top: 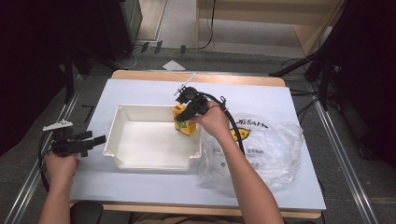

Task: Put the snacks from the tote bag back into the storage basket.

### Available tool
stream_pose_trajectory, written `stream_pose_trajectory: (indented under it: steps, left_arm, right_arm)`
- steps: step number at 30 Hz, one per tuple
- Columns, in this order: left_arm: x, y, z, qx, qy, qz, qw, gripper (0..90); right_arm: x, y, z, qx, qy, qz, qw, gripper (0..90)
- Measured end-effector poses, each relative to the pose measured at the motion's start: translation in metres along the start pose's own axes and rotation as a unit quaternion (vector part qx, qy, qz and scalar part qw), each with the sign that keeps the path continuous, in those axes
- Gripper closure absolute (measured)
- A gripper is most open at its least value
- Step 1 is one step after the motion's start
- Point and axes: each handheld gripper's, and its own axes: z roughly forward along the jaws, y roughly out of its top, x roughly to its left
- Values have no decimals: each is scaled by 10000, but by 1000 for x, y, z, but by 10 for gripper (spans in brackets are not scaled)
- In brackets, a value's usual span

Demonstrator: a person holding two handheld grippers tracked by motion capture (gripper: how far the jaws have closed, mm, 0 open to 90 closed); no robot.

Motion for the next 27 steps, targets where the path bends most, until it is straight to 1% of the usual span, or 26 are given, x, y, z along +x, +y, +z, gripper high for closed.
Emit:
stream_pose_trajectory:
  steps: [2, 8, 11, 12, 17, 18, 20, 24, 25, 27]
  left_arm:
    - [0, 0, 0, 2, 4, -1, 10000, 168]
    - [0, 0, 0, 4, -4, 6, 10000, 168]
    - [0, 0, 0, 1, 3, -3, 10000, 168]
    - [0, 0, 0, -1, -1, -2, 10000, 168]
    - [0, 0, 0, 10, -2, 12, 10000, 168]
    - [0, 0, 0, 4, -4, 6, 10000, 168]
    - [0, 0, 0, 7, 1, 7, 10000, 168]
    - [-1, 0, 1, 10, -6, 16, 10000, 168]
    - [-1, 0, 1, 16, -1, 13, 10000, 168]
    - [-1, 0, 1, 17, -3, 15, 10000, 168]
  right_arm:
    - [-1, -1, 2, 1, -34, -53, 10000, 528]
    - [-1, -2, 8, -12, -19, 8, 10000, 528]
    - [-2, -3, 11, 47, -54, 17, 10000, 528]
    - [-2, -4, 12, 9, -34, 21, 10000, 528]
    - [-2, -5, 12, 24, -53, -2, 10000, 526]
    - [-1, -6, 12, 61, -65, -48, 9999, 525]
    - [-1, -6, 12, 80, -77, -30, 9999, 523]
    - [-2, -10, 11, 121, -26, -7, 9999, 519]
    - [-3, -12, 10, 102, 8, 38, 9999, 518]
    - [-4, -13, 10, 108, 12, 12, 9999, 517]
